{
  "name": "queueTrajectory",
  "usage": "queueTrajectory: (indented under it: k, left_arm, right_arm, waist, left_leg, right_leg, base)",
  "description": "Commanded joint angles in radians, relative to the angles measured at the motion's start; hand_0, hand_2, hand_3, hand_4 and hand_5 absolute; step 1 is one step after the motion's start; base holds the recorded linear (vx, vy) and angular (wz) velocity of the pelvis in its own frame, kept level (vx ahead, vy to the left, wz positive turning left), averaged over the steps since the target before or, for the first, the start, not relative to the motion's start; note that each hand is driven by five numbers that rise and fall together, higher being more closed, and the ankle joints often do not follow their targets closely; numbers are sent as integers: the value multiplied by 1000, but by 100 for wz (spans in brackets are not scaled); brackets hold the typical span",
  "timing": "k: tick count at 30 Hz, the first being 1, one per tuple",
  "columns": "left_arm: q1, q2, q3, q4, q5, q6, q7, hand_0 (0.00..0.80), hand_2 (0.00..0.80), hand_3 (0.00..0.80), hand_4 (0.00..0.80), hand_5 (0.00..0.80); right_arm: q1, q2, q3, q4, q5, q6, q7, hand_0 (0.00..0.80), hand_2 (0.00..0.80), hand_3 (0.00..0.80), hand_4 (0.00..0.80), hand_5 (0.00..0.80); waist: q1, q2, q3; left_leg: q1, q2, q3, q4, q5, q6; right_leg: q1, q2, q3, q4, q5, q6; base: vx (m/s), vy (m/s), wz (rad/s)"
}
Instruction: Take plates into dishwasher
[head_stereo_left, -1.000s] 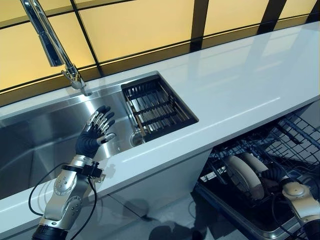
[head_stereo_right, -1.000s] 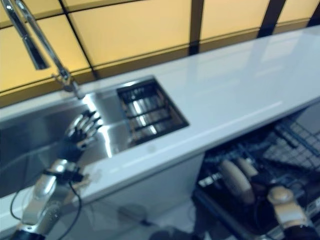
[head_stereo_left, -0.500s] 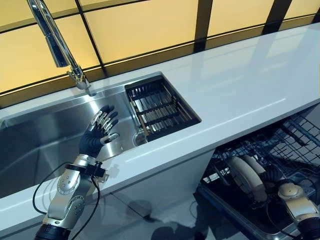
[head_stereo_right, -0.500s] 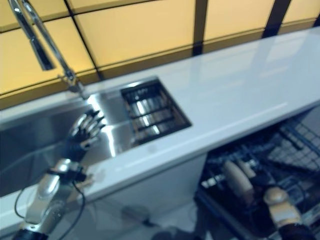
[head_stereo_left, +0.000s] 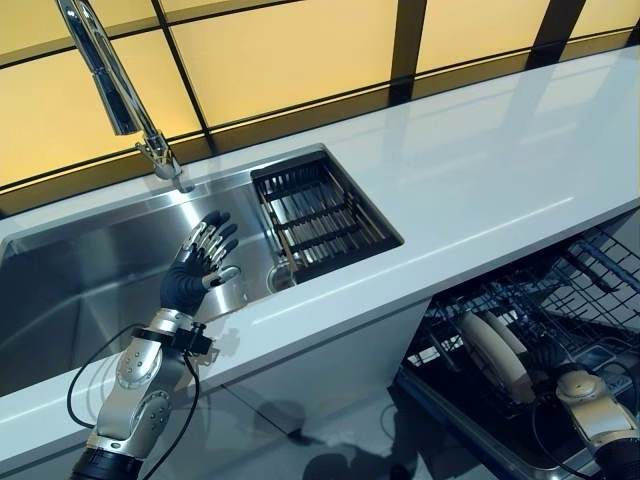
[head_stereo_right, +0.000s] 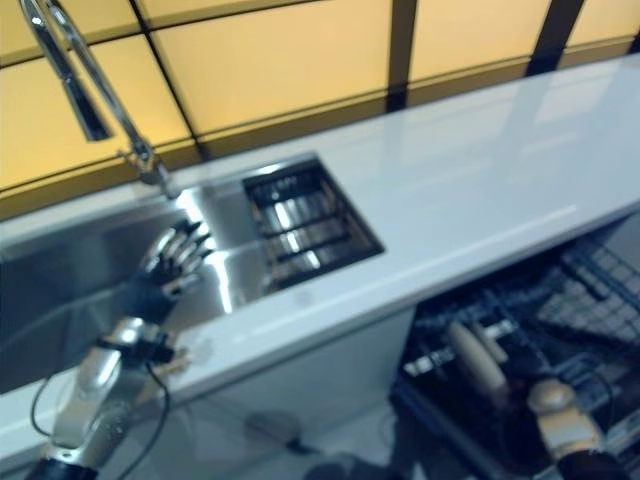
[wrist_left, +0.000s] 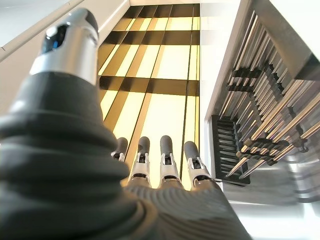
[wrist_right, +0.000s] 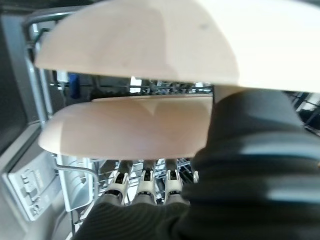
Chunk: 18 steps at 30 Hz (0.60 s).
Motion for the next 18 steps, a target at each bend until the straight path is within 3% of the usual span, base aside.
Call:
queueTrajectory:
  k: [1, 18]
  left_arm:
    - [-66, 10, 29, -7, -2, -26, -7, 0, 0, 0, 0, 0]
    - [5, 13, 90, 94, -12, 49, -1, 0, 0, 0, 0, 0]
  right_arm:
    - [-26, -11, -9, -76, -45, -15, 8, 0, 0, 0, 0, 0]
    - [30, -84, -133, -248, -23, 13, 82, 0, 0, 0, 0, 0]
  waist:
    - [-5, -72, -19]
    - [-12, -103, -70]
  left_leg:
    - [57, 19, -26, -2, -45, 18]
    - [72, 42, -31, -2, -38, 10]
  right_leg:
    - [-28, -65, 26, 1, 55, 44]
    - [-1, -36, 18, -2, 41, 35]
  base:
    - [0, 0, 0]
    - [30, -55, 0]
